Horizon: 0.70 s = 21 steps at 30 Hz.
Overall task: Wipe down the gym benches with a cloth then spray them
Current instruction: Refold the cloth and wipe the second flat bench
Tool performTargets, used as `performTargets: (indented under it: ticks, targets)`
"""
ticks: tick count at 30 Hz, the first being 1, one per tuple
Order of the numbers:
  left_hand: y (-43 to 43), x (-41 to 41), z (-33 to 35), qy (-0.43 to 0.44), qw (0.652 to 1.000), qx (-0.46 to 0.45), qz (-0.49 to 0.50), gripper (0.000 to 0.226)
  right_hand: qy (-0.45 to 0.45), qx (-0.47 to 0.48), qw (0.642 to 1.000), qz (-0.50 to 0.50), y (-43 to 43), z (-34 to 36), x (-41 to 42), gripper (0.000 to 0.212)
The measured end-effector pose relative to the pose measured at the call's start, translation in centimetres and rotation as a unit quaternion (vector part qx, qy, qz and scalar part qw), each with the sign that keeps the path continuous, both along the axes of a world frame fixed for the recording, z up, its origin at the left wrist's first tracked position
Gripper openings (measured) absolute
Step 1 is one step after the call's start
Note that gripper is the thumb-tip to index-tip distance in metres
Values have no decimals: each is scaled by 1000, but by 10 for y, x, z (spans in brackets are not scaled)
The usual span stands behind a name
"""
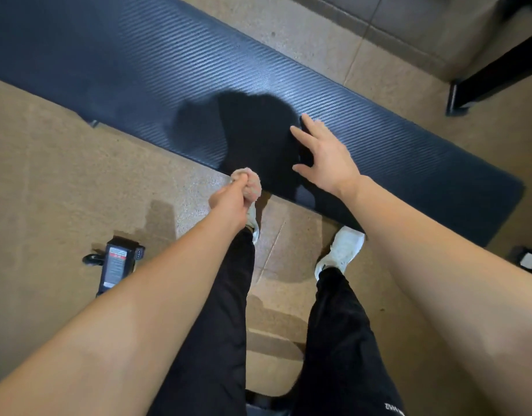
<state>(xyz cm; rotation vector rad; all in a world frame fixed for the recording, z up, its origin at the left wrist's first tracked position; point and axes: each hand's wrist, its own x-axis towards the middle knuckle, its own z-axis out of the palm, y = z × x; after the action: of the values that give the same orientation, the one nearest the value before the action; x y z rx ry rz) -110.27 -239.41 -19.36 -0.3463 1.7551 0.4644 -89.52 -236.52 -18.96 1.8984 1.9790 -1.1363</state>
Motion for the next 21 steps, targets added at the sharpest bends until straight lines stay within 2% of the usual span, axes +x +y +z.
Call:
performTargets:
  ticks: [4, 6, 8, 10, 13, 15, 17, 21]
  targets:
    - [-28, 40, -1, 7, 1000, 14, -25, 23, 56, 61, 995, -62, -38, 8, 37, 73]
    - [-46, 65, 0, -3, 998, 26, -54, 24, 49, 92, 990, -99, -66, 13, 57, 70]
    - [-63, 90, 0, -34, 998, 29, -40, 21, 29, 120, 980, -153, -99, 17, 81, 66]
    - [-79, 116, -2, -45, 998, 30, -40, 13, -20, 122, 970, -210, -135, 18, 107, 64]
    - [-100, 150, -3, -28, 997, 24, -64, 17, -144, 96, 944, -280, -186, 14, 148, 69]
    - [-112, 168, -4, -14, 995, 20, -94, 22, -179, 27, 935, -306, -214, 7, 173, 76]
    - [-124, 184, -6, -4, 994, 22, -108, 22, -164, -40, 946, -275, -235, -2, 191, 82]
    - [-141, 204, -9, 2, 989, 21, -143, 17, -91, -45, 962, -253, -247, -11, 201, 86]
